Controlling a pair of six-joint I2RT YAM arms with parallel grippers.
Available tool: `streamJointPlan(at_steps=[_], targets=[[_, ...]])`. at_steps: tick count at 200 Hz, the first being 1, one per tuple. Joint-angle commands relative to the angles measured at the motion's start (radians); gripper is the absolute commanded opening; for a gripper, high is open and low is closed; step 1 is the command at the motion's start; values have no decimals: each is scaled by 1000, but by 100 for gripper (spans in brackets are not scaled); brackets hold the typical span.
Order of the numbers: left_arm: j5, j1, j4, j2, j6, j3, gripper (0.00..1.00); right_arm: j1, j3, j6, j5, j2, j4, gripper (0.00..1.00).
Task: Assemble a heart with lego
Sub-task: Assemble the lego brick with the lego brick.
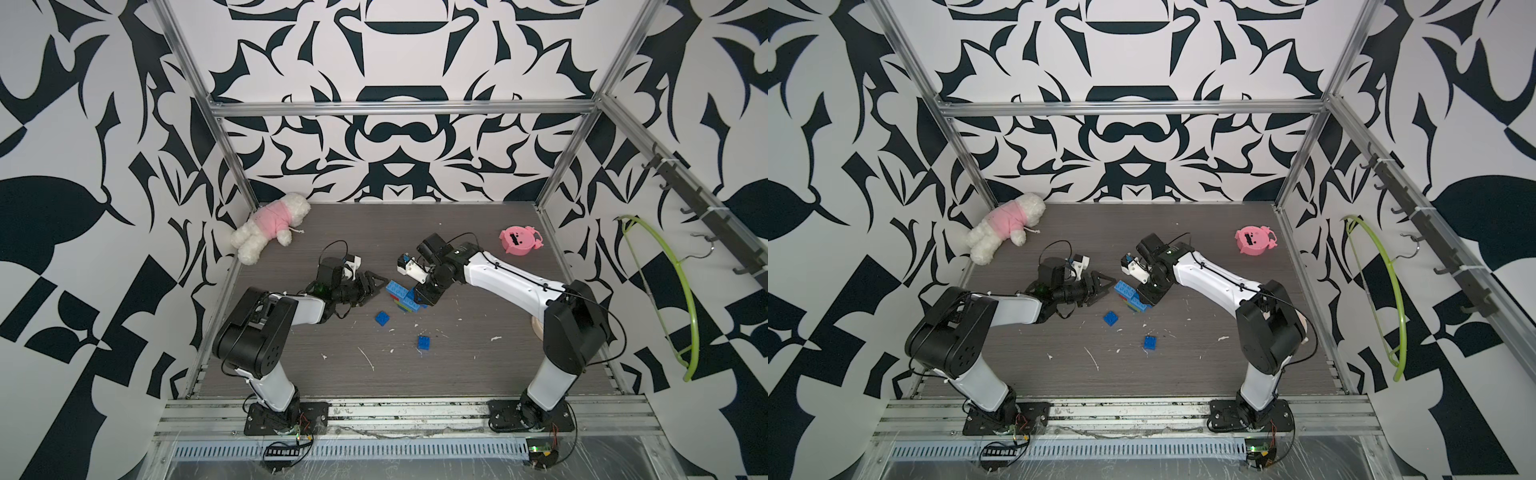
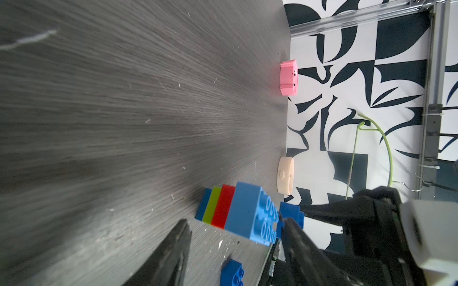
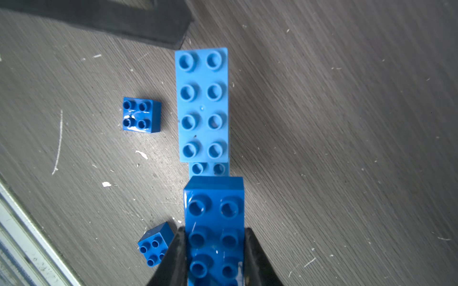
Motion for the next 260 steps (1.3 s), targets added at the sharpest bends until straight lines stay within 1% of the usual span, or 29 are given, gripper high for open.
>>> streamJointPlan(at_steps=[1,35,55,124,140,193,221,260], targets=[[11,-19,47,17,-13,34,62,12,38,14,-1,4,-17,11],[6,-35,66,34,-20,33,62,18,50,23,-4,19,-13,12],[8,-40,100,48,-43,24,56,23,56,26,-4,26,-12,11],[-2,-51,159,61,-64,-22,51,28,62,44,11,54,-24,12],[-2,-51,169,58,-68,-34,48,30,69,62,5,67,-31,12],[-13,-52,189,52,-74,-69,48,35,75,83,46,114,-58,12],[-20,-52,202,56,-77,-75,48,38,54,88,41,130,-51,12],[-16,-52,217,70,-84,-75,48,38,64,92,48,161,-67,12]])
